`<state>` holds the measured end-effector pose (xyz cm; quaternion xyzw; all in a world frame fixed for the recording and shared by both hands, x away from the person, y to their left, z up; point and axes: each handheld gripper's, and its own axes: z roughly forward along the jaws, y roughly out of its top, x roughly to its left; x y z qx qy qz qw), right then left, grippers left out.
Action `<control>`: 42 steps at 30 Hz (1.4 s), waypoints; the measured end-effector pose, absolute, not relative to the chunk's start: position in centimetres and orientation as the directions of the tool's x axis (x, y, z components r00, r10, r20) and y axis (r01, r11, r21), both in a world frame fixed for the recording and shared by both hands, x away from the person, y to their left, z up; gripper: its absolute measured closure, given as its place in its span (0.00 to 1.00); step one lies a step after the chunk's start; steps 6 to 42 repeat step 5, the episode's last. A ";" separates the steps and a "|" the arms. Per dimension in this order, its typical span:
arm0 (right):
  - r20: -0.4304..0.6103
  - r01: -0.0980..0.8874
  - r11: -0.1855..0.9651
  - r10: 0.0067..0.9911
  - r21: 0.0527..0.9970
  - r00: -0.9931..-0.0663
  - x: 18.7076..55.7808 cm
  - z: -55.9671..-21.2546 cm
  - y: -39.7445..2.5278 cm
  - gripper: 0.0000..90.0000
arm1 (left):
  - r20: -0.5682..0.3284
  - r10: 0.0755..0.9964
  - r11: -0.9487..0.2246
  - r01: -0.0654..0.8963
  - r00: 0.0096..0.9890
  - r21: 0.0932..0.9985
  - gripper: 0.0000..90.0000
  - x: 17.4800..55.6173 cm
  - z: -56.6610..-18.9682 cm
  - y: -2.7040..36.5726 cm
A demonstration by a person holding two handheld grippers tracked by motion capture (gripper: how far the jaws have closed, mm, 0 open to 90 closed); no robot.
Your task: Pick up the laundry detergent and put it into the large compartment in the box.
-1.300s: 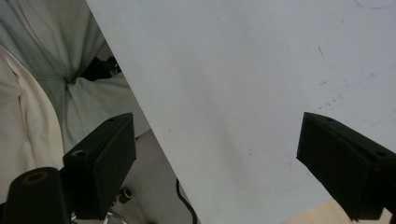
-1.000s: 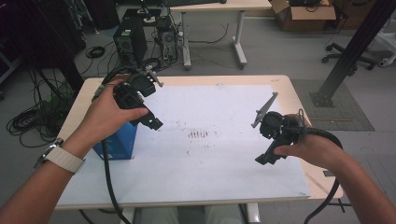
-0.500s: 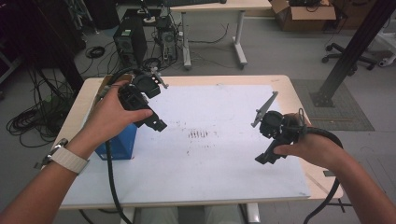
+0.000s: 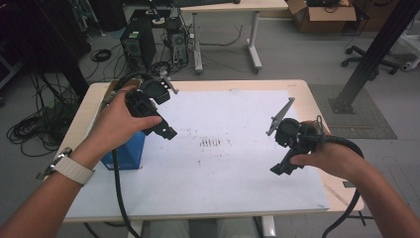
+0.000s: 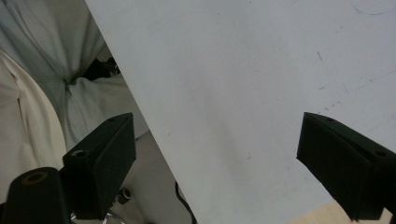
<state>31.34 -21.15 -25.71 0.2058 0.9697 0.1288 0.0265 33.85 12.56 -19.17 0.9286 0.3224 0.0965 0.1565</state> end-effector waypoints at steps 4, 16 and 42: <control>0.002 0.393 0.881 0.407 0.264 -0.913 31.3 -25.7 -21.2 0.13 | 0.079 0.629 -0.743 0.569 0.773 0.353 0.07 33.8 -19.2 12.5; 0.002 0.392 0.882 0.406 0.261 -0.914 31.3 -25.7 -21.1 0.13 | 0.078 0.629 -0.743 0.569 0.773 0.353 0.07 33.8 -19.2 12.5; 0.002 0.392 0.882 0.406 0.261 -0.914 31.3 -25.7 -21.1 0.13 | 0.078 0.629 -0.743 0.569 0.773 0.353 0.07 33.8 -19.2 12.5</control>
